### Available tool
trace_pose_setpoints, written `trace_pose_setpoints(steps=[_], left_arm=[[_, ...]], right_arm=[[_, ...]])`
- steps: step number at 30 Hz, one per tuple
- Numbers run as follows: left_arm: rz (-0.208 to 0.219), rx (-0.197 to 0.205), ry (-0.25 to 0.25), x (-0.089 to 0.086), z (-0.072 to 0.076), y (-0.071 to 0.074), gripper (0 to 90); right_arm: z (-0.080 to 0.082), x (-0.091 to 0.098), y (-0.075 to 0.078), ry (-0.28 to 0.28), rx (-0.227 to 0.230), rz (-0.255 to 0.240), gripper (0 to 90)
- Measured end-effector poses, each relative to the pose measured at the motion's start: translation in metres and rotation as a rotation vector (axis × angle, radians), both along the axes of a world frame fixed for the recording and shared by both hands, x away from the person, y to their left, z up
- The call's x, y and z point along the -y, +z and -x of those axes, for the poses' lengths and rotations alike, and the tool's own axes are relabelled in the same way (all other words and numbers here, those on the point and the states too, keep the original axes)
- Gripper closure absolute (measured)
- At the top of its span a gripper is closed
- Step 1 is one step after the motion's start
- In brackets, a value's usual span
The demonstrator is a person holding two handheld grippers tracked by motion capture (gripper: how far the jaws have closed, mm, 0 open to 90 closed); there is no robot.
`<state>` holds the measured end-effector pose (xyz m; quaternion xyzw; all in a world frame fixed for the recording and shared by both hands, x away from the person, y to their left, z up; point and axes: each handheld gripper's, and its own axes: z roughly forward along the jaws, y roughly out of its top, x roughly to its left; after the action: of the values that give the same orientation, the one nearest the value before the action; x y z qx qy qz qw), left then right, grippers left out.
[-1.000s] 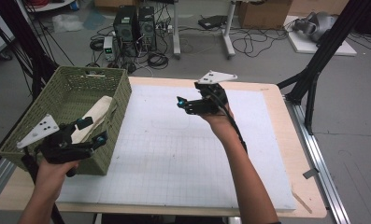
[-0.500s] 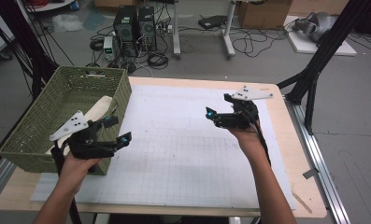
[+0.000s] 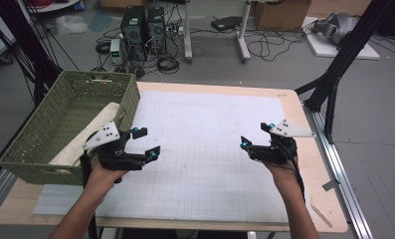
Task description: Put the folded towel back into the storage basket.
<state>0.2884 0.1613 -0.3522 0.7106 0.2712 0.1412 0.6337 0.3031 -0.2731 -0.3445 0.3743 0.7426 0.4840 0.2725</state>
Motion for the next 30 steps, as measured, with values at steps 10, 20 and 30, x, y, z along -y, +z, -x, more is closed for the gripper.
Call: trace_pose_setpoints(steps=[10, 20, 30], left_arm=[[-0.012, -0.005, -0.035, 0.016, -0.001, -0.025, 18.4], [-0.047, 0.012, -0.024, 0.023, 0.000, -0.054, 18.3], [-0.089, -0.023, -0.029, 0.028, -0.001, -0.082, 18.3]], right_arm=[[0.022, 0.018, -0.038, -0.045, -0.012, -0.013, 15.8], [0.032, 0.028, -0.069, -0.074, -0.015, -0.029, 15.8], [0.034, 0.032, -0.087, -0.108, -0.039, -0.015, 15.8]])
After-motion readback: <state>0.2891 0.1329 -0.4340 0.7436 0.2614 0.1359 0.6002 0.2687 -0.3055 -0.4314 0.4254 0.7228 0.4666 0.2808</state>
